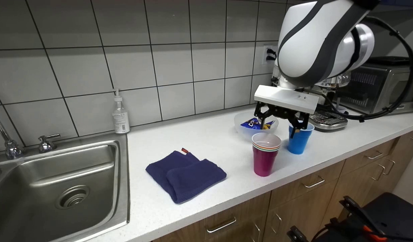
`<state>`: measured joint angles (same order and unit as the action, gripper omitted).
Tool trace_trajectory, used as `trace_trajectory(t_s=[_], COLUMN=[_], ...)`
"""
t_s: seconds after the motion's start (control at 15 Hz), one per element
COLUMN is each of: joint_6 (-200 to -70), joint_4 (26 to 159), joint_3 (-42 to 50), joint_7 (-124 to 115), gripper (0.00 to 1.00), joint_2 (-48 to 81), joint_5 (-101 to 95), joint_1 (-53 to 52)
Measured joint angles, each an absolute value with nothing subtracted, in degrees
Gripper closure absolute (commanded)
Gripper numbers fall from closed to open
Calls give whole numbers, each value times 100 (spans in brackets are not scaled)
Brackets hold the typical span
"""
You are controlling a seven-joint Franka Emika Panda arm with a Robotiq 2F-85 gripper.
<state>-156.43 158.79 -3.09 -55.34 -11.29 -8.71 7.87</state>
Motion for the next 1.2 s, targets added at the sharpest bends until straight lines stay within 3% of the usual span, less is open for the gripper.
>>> trace_trajectory(t_s=[1.2], joint_6=[-15634], joint_4=[15773], joint_3=[135], joint_7=[-5516], gripper=[0], joint_2=[-1217], joint_5=[-1359], joint_1=[1696])
